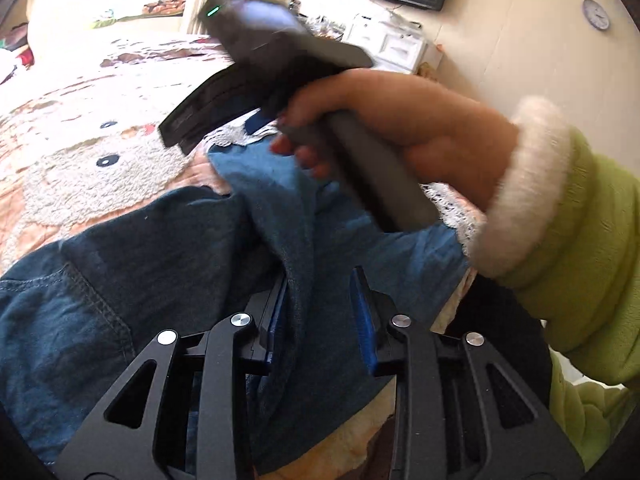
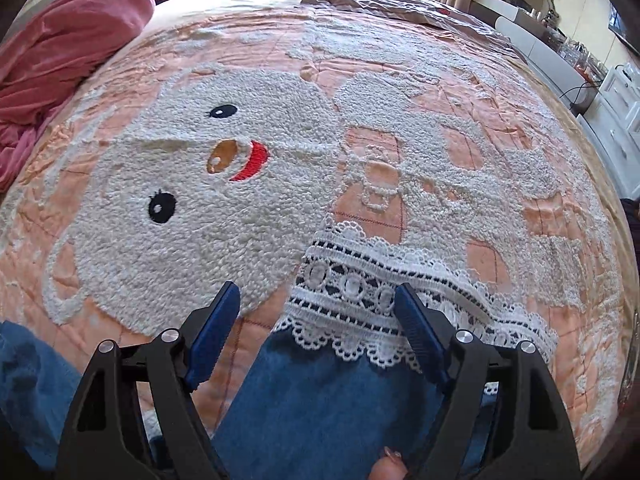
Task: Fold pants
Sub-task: 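Grasp the lace hem with the right tool while the left tool pins the denim leg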
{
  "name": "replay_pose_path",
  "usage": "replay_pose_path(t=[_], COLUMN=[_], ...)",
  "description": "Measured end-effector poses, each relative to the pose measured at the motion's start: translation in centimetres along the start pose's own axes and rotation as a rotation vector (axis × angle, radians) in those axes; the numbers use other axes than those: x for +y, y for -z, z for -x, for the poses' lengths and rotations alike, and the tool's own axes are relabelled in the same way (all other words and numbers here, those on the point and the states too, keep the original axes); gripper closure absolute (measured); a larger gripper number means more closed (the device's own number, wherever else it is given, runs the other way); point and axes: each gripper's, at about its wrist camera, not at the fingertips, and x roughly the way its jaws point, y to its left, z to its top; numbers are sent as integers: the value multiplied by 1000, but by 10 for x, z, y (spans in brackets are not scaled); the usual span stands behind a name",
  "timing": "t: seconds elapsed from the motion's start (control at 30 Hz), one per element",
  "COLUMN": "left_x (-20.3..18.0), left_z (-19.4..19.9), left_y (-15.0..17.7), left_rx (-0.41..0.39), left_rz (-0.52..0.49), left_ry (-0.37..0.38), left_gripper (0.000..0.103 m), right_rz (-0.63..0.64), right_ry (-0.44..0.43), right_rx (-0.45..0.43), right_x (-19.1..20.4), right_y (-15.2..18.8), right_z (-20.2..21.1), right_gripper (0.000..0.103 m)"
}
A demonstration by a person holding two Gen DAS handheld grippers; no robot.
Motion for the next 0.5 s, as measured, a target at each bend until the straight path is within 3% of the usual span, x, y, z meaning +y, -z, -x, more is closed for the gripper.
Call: replay_pose_path(t=[0.03, 0.17, 0.5], left_x=[0, 8, 18], left_z=[0, -2, 0], left_y=[0, 0, 2], left_rx=[-2, 1, -16], left_rz=[-1, 31, 59], left_ry=[-2, -5, 3], left_gripper=[80, 80, 80], right_rz=[15, 0, -329], right_ry=[27, 6, -287], right_rx=[8, -11, -249], right_x=[2, -11, -102], right_y=[-2, 2, 57], right_z=[-5, -8, 84], right_gripper=[51, 92, 93])
